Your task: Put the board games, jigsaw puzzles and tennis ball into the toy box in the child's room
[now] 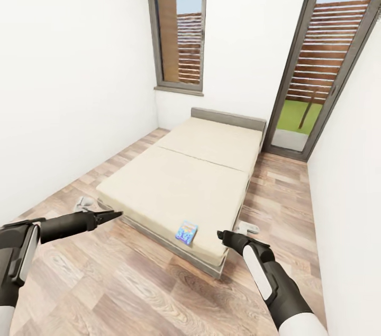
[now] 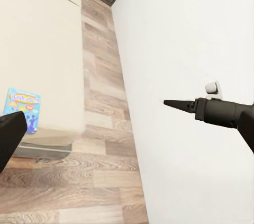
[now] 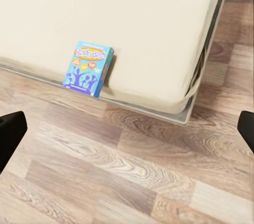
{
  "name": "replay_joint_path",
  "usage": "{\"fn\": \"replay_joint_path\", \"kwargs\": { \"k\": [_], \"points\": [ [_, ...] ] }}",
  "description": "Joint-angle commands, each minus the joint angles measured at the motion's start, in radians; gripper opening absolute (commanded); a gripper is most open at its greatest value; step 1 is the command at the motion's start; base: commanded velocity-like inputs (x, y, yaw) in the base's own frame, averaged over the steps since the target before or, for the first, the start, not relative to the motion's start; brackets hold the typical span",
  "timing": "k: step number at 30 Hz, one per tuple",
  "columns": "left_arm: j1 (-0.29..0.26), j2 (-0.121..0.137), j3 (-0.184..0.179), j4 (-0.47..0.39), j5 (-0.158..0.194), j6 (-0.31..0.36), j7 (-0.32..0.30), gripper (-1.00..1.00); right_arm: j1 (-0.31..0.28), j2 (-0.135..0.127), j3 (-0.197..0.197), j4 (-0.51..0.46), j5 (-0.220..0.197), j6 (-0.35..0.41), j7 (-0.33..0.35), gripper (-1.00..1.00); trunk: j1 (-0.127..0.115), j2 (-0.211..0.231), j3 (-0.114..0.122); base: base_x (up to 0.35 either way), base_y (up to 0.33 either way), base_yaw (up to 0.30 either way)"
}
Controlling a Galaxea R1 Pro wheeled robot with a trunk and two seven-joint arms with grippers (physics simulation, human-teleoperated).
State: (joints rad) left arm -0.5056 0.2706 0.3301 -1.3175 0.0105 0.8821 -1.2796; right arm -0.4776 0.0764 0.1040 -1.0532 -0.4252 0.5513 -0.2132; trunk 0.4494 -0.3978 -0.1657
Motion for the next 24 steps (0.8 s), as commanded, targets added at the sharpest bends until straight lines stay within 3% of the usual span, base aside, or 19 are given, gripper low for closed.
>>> {"fn": "replay_joint_path", "kwargs": {
  "k": [1,24],
  "points": [
    [-0.001,0.0,0.003,0.0,0.001,0.01,-0.003,1.0,-0.001,0.0,0.002,-0.001,-0.01,0.002,-0.01,1.0,0.001,-0.002,-0.003,0.0,0.022,-0.24],
    [-0.001,0.002,0.012,0.0,0.002,0.008,-0.003,1.0,-0.001,0.0,0.002,-0.002,-0.011,0.001,-0.009,1.0,0.001,-0.002,-0.014,0.0,0.253,-0.249]
  ]
}}
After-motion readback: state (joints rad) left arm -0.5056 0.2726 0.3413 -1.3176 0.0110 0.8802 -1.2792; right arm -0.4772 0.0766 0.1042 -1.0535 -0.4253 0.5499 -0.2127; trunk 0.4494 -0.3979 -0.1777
